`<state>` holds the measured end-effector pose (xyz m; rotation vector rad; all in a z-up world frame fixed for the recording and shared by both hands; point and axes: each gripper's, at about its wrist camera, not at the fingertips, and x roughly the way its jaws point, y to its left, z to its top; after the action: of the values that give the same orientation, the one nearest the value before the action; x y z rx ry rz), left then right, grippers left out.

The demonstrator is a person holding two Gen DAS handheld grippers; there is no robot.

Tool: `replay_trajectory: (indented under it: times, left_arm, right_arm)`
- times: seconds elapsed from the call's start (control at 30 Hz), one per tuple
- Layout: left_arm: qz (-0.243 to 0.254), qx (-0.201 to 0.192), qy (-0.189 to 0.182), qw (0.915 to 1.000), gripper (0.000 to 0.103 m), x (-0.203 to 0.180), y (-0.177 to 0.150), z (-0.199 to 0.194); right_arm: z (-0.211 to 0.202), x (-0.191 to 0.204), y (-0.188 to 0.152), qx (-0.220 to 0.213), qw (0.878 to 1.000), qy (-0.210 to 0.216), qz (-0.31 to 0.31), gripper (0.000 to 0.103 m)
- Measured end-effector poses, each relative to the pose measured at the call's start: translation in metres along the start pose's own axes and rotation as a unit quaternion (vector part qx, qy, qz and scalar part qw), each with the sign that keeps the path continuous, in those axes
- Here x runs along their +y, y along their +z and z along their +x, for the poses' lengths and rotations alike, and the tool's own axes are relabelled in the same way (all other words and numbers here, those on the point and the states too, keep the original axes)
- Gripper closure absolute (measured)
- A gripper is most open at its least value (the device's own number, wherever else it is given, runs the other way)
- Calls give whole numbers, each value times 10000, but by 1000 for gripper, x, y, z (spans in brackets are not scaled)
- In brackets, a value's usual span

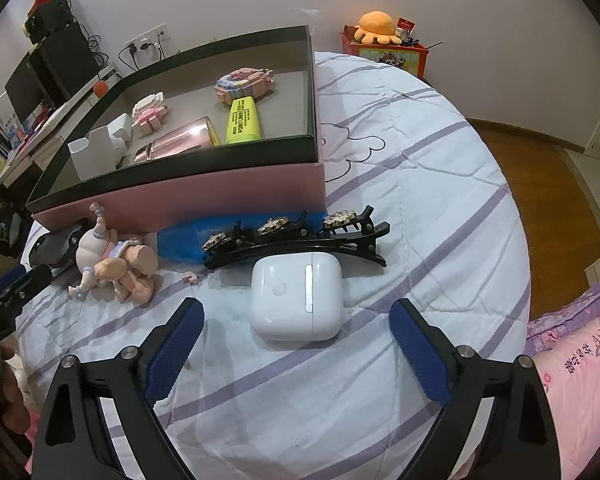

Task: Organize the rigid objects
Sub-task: 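Grasp the black TV remote with the left tool while the right tool grasps the white earbuds case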

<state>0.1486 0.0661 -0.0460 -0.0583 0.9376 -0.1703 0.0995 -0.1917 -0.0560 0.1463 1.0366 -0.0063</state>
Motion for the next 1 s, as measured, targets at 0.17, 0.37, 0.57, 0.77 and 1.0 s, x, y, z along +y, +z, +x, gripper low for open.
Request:
replay_trajectory:
  times: [0.17, 0.37, 0.57, 0.77, 1.0]
  left_arm:
    - [316, -177, 53, 9993, 0, 5, 6, -4]
    - [1100, -282, -23, 9935, 0, 5, 18, 1]
    - [1713, -371, -469, 9834, 0, 5, 27, 7]
    - [1888, -107, -1362, 9725, 1, 8, 25, 16]
    - [2551, -100, -966, 9620, 11, -13, 7, 22]
  right_arm:
    - [0, -1, 0, -43, 10000, -20, 18, 18]
    - [0, 0, 1, -63, 10000, -77, 2, 21]
    - [3, 6, 2, -41, 9998, -183, -36, 21]
    - [4, 11, 3, -22, 9994, -340, -8, 21]
    - [4, 14, 4, -14, 9990, -448, 19, 21]
